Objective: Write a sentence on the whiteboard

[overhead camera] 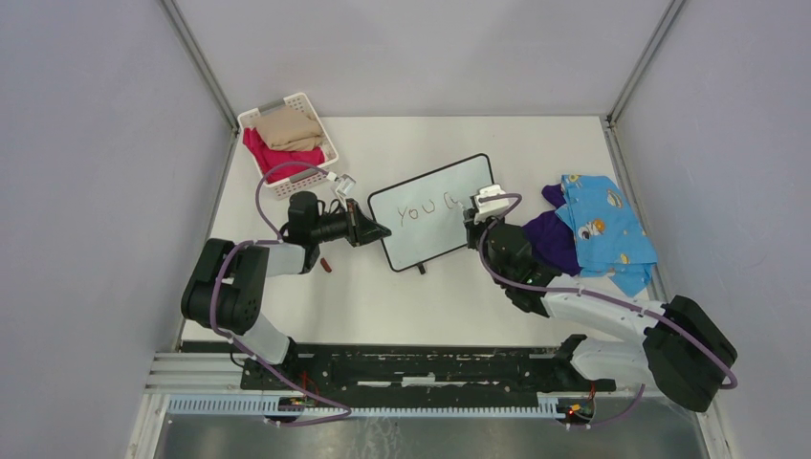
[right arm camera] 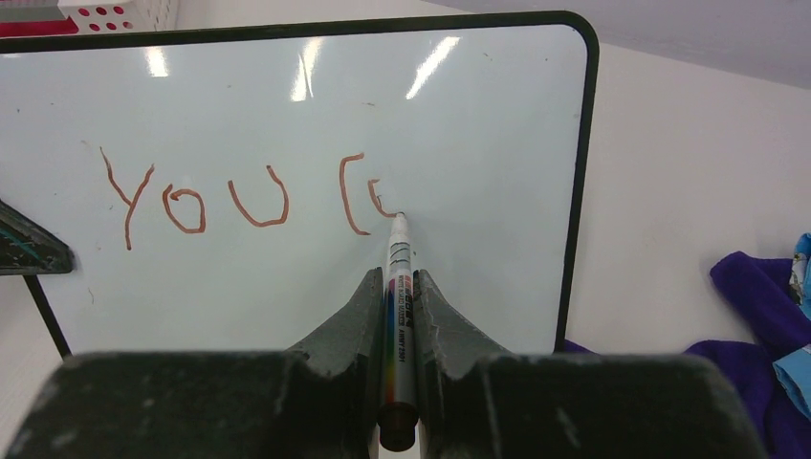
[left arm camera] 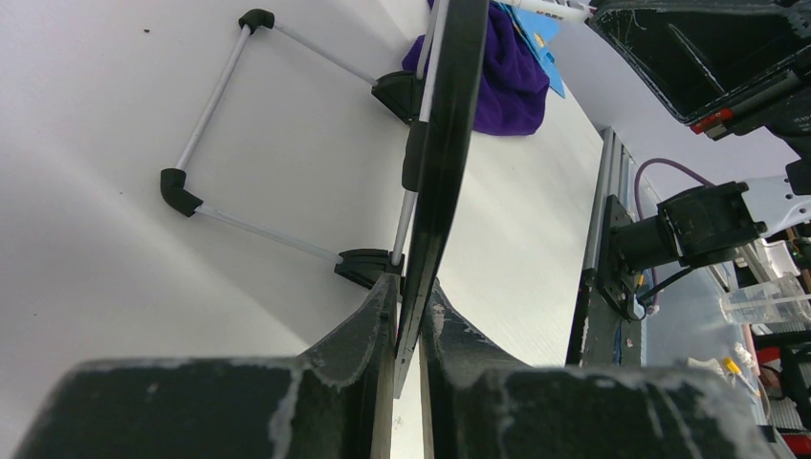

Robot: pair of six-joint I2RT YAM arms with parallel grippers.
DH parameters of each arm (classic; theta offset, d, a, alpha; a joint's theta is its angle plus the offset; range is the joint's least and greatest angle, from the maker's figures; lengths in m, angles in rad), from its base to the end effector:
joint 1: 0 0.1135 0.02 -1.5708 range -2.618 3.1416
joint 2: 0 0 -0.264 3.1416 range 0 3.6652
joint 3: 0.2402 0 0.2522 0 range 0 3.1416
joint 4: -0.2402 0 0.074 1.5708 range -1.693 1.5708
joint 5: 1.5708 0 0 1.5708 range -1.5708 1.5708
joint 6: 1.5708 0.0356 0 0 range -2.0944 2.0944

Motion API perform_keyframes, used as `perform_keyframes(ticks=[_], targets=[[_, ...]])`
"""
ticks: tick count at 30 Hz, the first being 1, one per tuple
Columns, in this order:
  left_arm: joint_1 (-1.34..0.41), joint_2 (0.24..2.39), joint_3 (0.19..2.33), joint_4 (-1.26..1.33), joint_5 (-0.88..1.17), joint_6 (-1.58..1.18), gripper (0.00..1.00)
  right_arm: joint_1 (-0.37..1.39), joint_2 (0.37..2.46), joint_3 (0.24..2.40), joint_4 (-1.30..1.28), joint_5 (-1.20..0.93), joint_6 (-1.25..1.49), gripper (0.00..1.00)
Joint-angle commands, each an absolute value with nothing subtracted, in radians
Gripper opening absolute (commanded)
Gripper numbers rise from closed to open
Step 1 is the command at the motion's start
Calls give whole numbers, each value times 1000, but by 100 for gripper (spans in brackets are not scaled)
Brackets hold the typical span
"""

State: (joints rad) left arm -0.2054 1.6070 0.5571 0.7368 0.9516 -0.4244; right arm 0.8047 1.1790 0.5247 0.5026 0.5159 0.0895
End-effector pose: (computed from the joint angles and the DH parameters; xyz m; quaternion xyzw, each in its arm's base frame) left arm 0.2815 -0.0883 0.1656 0.1893 0.7440 -0.5142 0.3824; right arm 0.1886 0.1707 0.2402 -0.1011 0.7453 0.0978 0.6517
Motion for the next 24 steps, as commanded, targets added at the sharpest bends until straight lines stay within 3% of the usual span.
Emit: perform_keyframes(ticks=[1, 24], targets=[[-213, 1620, 553, 626, 880, -364, 3, 791, 1168, 556, 528, 538, 95, 0], [-218, 1621, 558, 607, 877, -350, 2, 789, 1201, 597, 533, 455, 99, 0]])
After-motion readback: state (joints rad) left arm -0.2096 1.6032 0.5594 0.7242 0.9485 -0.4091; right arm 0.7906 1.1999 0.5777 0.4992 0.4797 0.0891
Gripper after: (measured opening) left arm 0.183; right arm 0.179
